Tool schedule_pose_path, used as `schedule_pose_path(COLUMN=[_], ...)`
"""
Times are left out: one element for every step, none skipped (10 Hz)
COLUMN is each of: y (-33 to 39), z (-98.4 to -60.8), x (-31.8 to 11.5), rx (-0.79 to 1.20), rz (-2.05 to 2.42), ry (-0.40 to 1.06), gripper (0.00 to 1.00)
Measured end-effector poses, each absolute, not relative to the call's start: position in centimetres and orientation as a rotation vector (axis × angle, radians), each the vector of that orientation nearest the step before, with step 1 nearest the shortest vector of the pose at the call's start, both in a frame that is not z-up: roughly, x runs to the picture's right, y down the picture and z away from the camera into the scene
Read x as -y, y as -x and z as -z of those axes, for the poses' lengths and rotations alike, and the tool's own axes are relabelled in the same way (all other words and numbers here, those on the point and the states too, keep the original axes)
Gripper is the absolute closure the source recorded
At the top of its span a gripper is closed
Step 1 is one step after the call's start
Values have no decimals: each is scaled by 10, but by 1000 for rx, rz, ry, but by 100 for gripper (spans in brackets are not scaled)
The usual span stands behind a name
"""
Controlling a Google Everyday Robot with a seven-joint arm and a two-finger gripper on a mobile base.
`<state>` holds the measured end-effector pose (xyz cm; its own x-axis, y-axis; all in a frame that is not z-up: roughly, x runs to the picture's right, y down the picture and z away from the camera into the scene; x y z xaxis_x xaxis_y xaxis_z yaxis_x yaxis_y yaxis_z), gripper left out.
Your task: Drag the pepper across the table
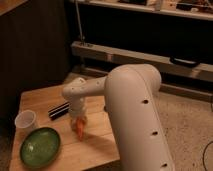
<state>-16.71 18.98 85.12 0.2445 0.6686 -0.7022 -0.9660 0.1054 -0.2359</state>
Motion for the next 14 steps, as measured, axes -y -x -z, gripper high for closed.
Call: schedule_pose_path(y=[166, 165, 165, 165, 165, 165, 165, 165, 164, 163, 161, 157, 155, 155], z=[-851, -851, -850, -850, -850, -850, -850, -850, -851, -852, -853, -853, -854, -853], x=[-189, -187, -186, -185, -185, -184, -185, -186, -188, -189, -192, -194, -194, -194], rx=[-484, -485, -489, -491, -497, -504, -510, -516, -524, -529, -535, -540, -543, -543], rz=[-1278, -1281, -1281, -1282, -1283, -1281, -1280, -1277, -1275, -1274, -1273, -1277, -1281, -1280], ry=[753, 744, 740, 737, 734, 729, 729, 730, 732, 732, 733, 733, 733, 732], gripper=[42, 50, 59, 63, 65, 65, 65, 65, 65, 65, 65, 65, 65, 65])
